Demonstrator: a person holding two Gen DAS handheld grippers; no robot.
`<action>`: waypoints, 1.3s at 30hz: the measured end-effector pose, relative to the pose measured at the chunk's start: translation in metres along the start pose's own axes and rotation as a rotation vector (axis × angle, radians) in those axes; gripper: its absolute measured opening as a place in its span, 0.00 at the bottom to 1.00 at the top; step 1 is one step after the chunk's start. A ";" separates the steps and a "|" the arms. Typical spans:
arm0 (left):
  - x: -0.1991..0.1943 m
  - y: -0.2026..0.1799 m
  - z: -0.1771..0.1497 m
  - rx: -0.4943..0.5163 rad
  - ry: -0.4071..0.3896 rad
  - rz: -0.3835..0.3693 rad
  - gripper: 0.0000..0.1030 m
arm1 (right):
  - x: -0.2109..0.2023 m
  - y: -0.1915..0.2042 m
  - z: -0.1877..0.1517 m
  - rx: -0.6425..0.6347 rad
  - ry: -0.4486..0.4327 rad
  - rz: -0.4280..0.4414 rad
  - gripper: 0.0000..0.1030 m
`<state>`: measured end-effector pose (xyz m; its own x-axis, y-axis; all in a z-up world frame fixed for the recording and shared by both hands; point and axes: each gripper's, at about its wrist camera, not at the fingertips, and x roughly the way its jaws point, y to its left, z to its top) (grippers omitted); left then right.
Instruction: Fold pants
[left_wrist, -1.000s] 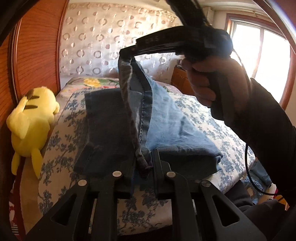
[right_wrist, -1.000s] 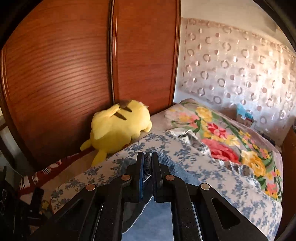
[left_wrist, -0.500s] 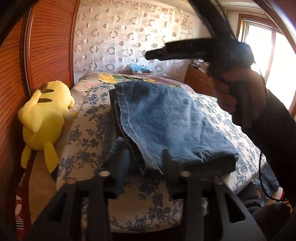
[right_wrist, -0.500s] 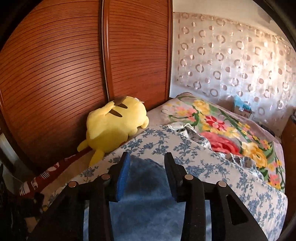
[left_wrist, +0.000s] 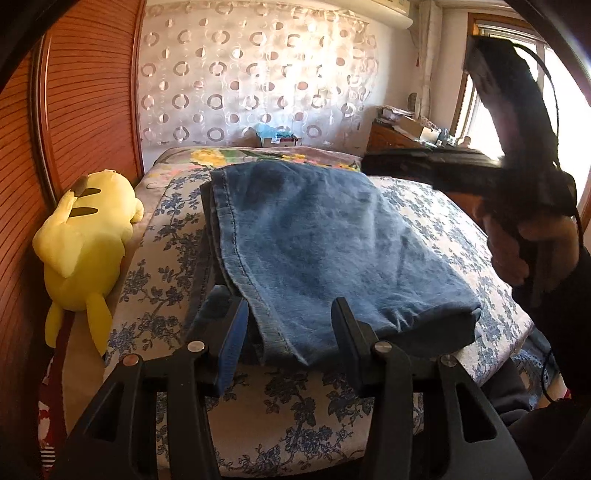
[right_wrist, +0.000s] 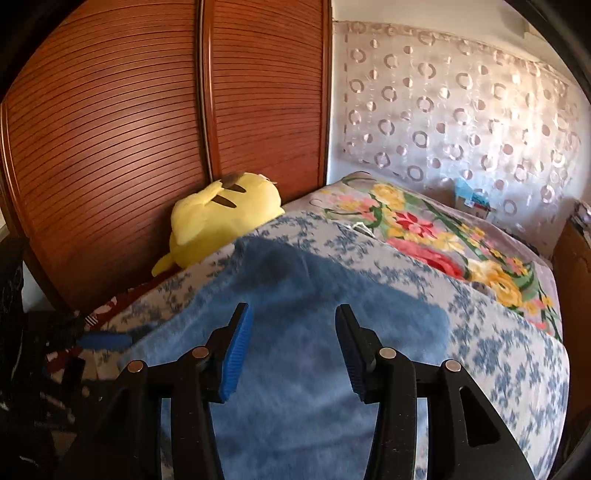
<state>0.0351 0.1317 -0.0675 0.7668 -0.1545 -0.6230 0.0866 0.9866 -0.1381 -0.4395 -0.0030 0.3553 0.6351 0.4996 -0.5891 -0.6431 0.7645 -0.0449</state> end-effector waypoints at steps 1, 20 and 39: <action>0.001 -0.001 0.000 -0.001 0.004 -0.002 0.49 | -0.002 -0.001 -0.003 0.002 -0.003 -0.002 0.53; 0.008 -0.031 0.004 0.056 0.002 0.008 0.78 | -0.053 -0.012 -0.071 0.126 0.027 -0.083 0.71; 0.034 -0.074 -0.003 0.136 0.068 0.000 0.78 | -0.082 -0.016 -0.124 0.246 0.081 -0.113 0.69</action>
<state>0.0529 0.0529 -0.0811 0.7224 -0.1533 -0.6743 0.1753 0.9839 -0.0359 -0.5342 -0.1071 0.3044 0.6540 0.3791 -0.6546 -0.4406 0.8943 0.0777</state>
